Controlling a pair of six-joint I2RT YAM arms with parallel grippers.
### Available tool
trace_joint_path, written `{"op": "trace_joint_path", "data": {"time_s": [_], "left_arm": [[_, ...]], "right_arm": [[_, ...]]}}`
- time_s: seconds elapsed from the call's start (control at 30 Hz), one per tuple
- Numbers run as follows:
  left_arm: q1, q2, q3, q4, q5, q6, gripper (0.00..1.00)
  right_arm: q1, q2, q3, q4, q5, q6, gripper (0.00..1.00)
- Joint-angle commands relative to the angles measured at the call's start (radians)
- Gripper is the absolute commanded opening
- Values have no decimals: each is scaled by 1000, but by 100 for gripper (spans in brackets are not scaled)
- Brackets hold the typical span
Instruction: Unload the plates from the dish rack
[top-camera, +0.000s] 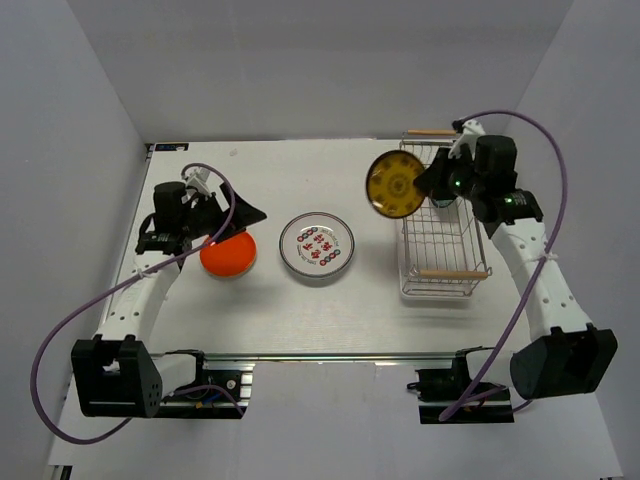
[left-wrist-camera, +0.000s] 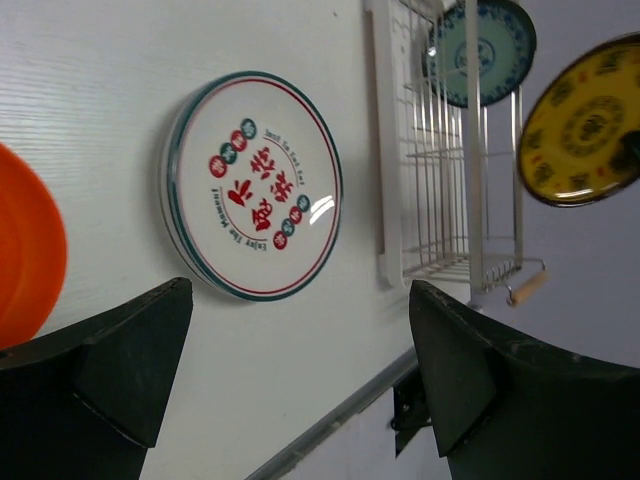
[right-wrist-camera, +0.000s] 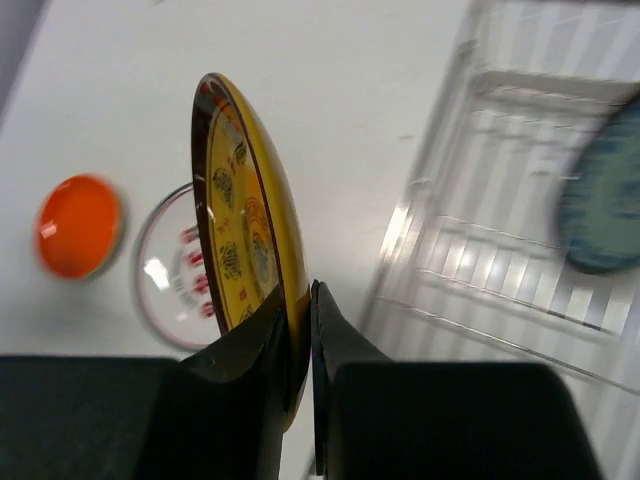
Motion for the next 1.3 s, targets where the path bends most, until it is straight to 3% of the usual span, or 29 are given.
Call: {"op": "trace_joint_path", "data": {"time_s": [0.0,0.17,0.5,0.67,0.7,0.8,0.87,0.97,1.0,1.03,1.07,1.17,1.2,1.23,1.27], "left_arm": [[-33,-18,-46,123,136,17,98],[-91,6,-86,228,219,-18,98],[-198,91,-85,222,132,2,97],[-219,97,-86,193,90,15,65],[-219,94,-83,184,81,20,52],[-229,79,-92,167,55,29,44],[-238,68,-96,164,50,38,44],[-238,63,-85,142,43,54,32],[-238,65,-79,135,35,60,27],[-238,65,-76,129,32,63,10],[-238,63,-65,107,21,66,1],[-238,56,-54,70,-42,61,0],[-238,40,-53,63,-65,51,0],[-238,31,-50,55,-126,42,0],[-225,20,-45,25,-169,8,0]], "right_arm": [[27,22,-88,110,-413,107,0],[103,114,-118,193,-621,156,0],[277,286,-63,177,-612,191,0],[317,342,-35,190,-629,213,0],[321,348,-30,194,-630,216,0],[333,373,-15,199,-629,225,0],[341,387,-6,197,-630,227,0],[352,402,9,199,-632,230,0],[353,404,17,199,-632,231,0],[353,405,23,197,-630,230,0],[353,405,28,193,-627,230,0],[350,395,36,177,-597,224,21],[347,392,37,173,-592,216,33],[344,388,37,168,-568,208,89],[341,375,39,142,-531,208,89]]}}
